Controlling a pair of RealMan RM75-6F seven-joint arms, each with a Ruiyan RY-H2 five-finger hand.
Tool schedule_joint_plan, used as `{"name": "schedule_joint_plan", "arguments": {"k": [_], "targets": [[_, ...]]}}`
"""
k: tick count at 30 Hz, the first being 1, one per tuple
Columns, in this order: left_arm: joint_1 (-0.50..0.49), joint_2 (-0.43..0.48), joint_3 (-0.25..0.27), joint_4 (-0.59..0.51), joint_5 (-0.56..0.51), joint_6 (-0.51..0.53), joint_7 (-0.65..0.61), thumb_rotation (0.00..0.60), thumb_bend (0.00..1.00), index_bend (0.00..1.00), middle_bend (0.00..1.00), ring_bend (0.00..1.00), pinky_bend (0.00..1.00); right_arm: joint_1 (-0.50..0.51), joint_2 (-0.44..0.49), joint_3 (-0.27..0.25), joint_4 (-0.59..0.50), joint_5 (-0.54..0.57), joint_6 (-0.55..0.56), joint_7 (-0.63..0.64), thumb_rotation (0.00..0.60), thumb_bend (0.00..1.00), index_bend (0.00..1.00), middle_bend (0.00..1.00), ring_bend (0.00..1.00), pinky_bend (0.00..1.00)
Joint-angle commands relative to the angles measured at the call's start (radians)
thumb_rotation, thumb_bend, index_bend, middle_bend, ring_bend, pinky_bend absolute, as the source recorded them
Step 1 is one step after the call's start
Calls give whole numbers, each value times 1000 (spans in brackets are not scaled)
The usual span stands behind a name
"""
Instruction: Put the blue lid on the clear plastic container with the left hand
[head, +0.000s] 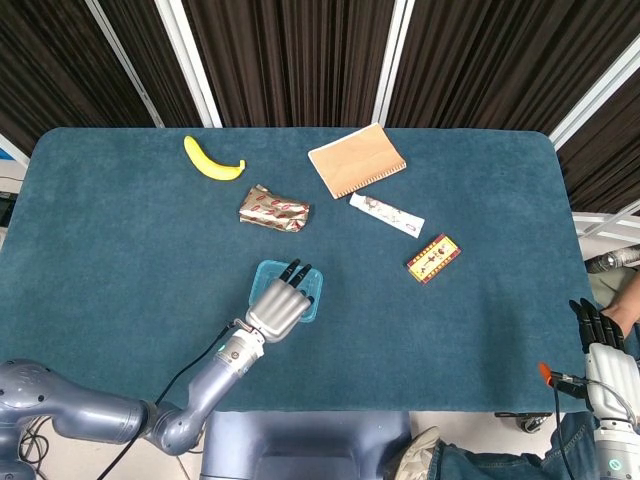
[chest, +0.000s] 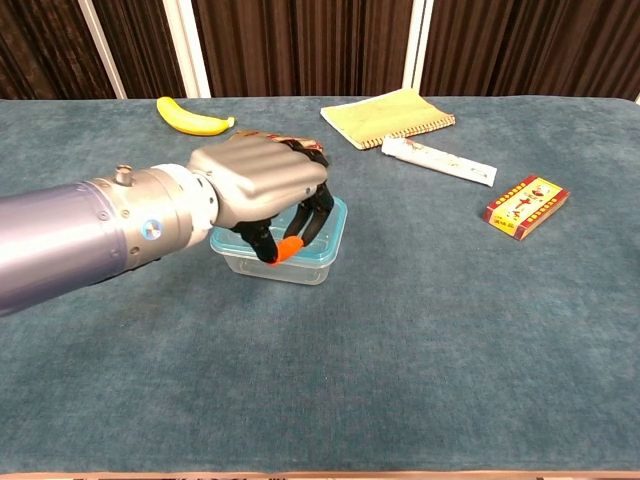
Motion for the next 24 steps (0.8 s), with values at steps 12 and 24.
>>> {"name": "schedule_joint_plan", "arguments": {"k": [12,24], "targets": [[-16,-54,-17,65,-23,-20,42,600,477,555,523,22,0,0,1,1,-1,4,0,1,600,268,21,0,0,0],[-18,-73,-9,102,-22,-50,45,600,477,555,523,22,0,0,0,3,-1,7,-2,3,600,268,21,0,0,0]]}}
